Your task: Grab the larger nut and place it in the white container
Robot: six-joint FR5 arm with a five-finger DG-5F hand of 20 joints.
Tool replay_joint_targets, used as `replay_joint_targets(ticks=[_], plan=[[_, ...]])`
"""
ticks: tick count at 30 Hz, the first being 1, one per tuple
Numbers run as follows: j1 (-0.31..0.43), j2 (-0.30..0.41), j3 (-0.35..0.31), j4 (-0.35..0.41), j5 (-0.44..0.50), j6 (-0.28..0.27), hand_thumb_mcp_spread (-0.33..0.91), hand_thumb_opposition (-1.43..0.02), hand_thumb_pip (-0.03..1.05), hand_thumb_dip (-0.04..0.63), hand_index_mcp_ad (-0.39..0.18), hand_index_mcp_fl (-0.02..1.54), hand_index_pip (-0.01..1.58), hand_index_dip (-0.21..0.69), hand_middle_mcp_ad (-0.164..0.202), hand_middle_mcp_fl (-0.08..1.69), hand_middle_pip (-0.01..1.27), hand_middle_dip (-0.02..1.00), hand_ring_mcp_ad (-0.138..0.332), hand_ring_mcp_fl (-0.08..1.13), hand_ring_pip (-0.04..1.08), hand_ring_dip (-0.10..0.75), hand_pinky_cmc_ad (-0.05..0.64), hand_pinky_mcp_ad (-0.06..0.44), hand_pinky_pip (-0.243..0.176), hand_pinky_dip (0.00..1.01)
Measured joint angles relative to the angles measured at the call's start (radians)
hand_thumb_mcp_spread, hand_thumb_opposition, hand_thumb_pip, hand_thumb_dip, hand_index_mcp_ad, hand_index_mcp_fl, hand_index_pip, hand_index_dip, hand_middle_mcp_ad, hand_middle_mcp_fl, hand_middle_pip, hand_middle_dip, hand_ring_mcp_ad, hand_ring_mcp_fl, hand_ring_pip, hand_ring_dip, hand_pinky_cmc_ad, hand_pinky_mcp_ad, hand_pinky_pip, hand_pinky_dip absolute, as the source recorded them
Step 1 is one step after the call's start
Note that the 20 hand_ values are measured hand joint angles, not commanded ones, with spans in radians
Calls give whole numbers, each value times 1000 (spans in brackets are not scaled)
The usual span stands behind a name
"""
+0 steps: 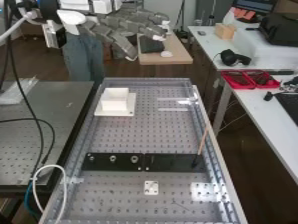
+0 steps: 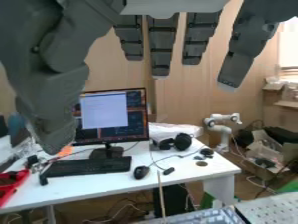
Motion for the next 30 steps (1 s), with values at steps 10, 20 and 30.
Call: replay_joint_targets(ticks=[10, 20, 30], plan=[[-22, 9, -165, 136, 82, 28, 253, -808, 607, 159, -23, 58, 168, -35, 59, 133, 126, 239, 127, 12, 99, 147, 382, 330, -91, 677], [-30, -21, -281, 250, 139, 61, 255, -820, 644, 188, -56, 68, 592, -42, 72, 133, 124, 239, 127, 12, 106, 155, 379, 328, -91, 679], [-92, -104, -324, 327, 103, 97, 290, -836, 644, 188, -94, 40, 1159, -26, 68, 77, 120, 237, 127, 3, 96, 155, 379, 328, -89, 653]])
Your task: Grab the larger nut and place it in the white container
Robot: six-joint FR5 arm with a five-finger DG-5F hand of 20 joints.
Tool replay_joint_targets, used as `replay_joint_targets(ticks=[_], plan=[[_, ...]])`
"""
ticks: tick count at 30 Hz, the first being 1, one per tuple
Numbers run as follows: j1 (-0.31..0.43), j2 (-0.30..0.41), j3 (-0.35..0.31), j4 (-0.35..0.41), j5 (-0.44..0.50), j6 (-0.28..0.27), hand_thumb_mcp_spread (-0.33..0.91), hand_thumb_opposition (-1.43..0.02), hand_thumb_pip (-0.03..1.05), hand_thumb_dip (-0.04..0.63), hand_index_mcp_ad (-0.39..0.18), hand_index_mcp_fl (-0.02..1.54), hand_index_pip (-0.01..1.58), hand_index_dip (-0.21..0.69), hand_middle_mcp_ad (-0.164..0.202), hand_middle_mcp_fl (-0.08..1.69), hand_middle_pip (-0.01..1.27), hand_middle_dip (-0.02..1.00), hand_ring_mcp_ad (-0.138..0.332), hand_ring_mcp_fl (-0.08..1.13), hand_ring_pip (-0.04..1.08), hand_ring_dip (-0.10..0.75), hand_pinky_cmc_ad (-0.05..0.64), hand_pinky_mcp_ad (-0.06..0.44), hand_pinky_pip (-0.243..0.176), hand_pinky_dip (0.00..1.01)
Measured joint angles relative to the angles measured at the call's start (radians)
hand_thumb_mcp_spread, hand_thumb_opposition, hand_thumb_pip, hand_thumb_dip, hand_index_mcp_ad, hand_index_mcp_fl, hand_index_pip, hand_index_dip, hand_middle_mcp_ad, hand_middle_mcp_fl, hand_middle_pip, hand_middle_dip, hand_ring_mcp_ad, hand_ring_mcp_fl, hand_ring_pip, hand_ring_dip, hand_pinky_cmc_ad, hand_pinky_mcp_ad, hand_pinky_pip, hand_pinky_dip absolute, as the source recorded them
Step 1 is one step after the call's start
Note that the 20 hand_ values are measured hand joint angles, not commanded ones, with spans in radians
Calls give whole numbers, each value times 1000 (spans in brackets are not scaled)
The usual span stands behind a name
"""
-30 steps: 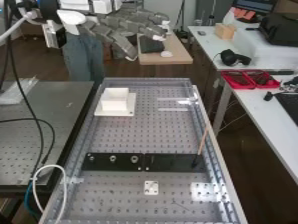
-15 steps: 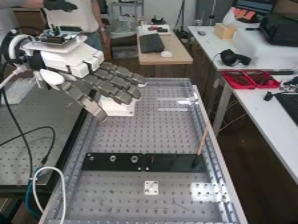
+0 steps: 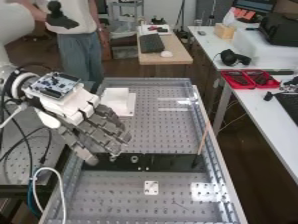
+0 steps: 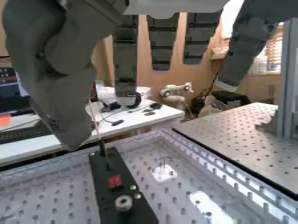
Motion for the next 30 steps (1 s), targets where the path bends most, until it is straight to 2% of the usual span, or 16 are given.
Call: replay_joint_targets(ticks=[5, 15, 21, 30], plan=[[-24, -49, -9, 41, -25, 5, 314, -862, 681, 190, -120, 24, 1285, 3, 72, 7, 122, 237, 131, 2, 96, 155, 380, 328, -89, 621], [-58, -169, -23, 147, -71, 26, 316, -862, 689, 202, -124, 17, 1436, 65, 70, 0, 122, 237, 131, 0, 93, 155, 380, 328, -93, 606], [-71, -204, -54, 239, -80, 18, 316, -867, 689, 206, -127, 17, 1522, 99, 70, 0, 122, 237, 131, 0, 93, 155, 379, 326, -93, 590], [-68, -225, -91, 319, -94, -6, 328, -880, 698, 206, -136, 21, 1555, 140, 72, 3, 122, 237, 131, 0, 96, 155, 380, 326, -93, 590]])
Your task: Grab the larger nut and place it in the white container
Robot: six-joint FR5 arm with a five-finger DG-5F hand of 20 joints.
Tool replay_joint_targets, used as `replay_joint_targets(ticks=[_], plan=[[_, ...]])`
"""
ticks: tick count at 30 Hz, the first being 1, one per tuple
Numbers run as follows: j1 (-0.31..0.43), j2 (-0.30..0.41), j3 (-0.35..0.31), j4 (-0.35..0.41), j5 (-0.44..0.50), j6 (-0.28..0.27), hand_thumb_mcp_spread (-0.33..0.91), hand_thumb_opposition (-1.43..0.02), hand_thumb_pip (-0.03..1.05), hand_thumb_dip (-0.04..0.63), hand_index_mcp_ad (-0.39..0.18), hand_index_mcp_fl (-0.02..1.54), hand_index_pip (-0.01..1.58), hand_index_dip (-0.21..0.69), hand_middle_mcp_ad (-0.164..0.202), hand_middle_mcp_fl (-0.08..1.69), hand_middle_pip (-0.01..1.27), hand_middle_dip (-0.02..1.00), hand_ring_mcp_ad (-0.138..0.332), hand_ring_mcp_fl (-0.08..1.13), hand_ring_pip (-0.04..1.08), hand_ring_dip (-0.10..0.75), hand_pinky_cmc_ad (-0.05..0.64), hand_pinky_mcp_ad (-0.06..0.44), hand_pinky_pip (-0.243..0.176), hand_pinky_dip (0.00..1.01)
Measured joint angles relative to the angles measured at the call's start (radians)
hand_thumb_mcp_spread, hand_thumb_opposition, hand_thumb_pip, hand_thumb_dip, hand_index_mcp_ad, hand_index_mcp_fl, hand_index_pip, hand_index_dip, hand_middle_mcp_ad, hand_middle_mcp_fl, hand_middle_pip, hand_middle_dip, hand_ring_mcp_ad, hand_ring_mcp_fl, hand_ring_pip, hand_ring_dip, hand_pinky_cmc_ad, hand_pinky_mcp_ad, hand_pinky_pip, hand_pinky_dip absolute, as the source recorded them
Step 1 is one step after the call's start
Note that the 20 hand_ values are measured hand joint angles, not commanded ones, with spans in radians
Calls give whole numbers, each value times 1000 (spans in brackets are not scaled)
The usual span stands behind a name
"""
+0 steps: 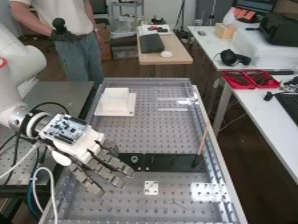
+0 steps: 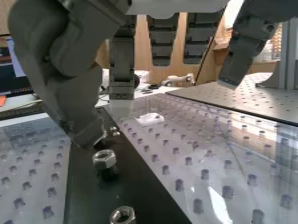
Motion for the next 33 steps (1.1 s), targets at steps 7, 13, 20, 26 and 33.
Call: replay_joint_targets(ticks=[7, 13, 20, 26, 33], plan=[[11, -11, -26, 78, 0, -36, 328, -880, 707, 206, -138, 24, 1557, 155, 68, 3, 122, 239, 131, 0, 99, 155, 380, 326, -93, 590], [16, -24, -32, 101, -4, -61, 328, -880, 721, 206, -138, 21, 1557, 155, 68, 3, 122, 237, 131, 2, 126, 155, 380, 328, -89, 590], [33, -30, -42, 140, 5, -105, 328, -880, 721, 206, -138, 21, 1557, 155, 68, 3, 122, 239, 131, 3, 138, 155, 380, 316, -93, 593], [38, -47, -39, 135, 16, -107, 328, -880, 721, 206, -138, 21, 1557, 155, 70, 3, 120, 232, 134, 0, 154, 152, 379, 307, -89, 607], [41, -59, -46, 153, 24, -122, 328, -880, 721, 206, -138, 21, 1557, 152, 70, 3, 126, 227, 134, 2, 173, 152, 382, 307, -89, 632]])
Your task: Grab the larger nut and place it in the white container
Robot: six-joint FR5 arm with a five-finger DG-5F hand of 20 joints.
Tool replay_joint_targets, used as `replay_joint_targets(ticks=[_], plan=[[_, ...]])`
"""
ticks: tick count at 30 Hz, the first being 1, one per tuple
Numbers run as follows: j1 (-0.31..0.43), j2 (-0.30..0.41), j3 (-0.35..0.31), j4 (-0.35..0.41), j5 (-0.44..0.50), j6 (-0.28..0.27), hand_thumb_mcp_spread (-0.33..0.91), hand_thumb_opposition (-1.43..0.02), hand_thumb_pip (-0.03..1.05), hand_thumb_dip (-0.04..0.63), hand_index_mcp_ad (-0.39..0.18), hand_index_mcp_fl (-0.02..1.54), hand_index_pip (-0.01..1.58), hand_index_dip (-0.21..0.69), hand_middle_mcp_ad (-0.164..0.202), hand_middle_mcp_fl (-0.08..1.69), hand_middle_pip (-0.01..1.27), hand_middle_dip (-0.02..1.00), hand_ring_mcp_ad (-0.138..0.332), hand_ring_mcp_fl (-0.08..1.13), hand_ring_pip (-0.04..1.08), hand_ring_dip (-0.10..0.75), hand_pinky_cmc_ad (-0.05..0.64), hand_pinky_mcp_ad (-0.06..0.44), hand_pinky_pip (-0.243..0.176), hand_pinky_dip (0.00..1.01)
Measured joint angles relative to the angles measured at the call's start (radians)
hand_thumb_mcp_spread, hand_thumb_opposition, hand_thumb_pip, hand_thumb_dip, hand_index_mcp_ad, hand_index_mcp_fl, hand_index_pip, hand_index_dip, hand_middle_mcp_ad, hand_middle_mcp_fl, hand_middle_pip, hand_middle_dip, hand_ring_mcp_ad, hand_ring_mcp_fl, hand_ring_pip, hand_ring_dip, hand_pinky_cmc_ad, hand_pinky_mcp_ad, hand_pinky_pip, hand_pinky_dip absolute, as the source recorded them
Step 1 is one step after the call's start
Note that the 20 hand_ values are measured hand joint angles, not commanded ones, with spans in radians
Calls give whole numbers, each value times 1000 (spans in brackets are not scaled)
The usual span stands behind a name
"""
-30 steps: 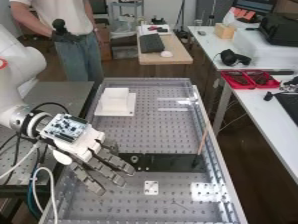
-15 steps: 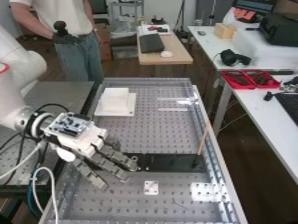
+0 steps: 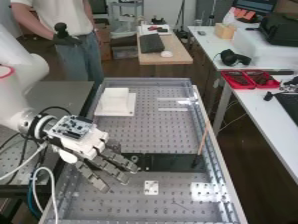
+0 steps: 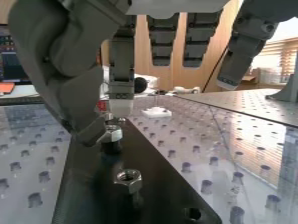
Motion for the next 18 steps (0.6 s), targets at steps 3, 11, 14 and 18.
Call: replay_joint_targets(ticks=[3, 11, 14, 18], plan=[[0, -6, -2, 10, 4, -4, 328, -880, 721, 206, -138, 21, 1557, 152, 70, 0, 126, 227, 131, 0, 168, 152, 382, 307, -89, 632], [-5, -13, 1, 23, 7, -7, 333, -880, 721, 225, -138, 21, 1557, 152, 70, 0, 120, 220, 131, 2, 180, 138, 382, 307, -89, 661], [-10, -15, 7, 16, 2, -6, 337, -885, 721, 225, -138, 21, 1557, 152, 70, 3, 124, 216, 131, 2, 202, 136, 382, 311, -89, 679], [-16, -17, 15, 1, -12, -8, 337, -881, 721, 225, -138, 21, 1557, 152, 70, 3, 124, 216, 131, 2, 202, 136, 375, 307, -89, 681]])
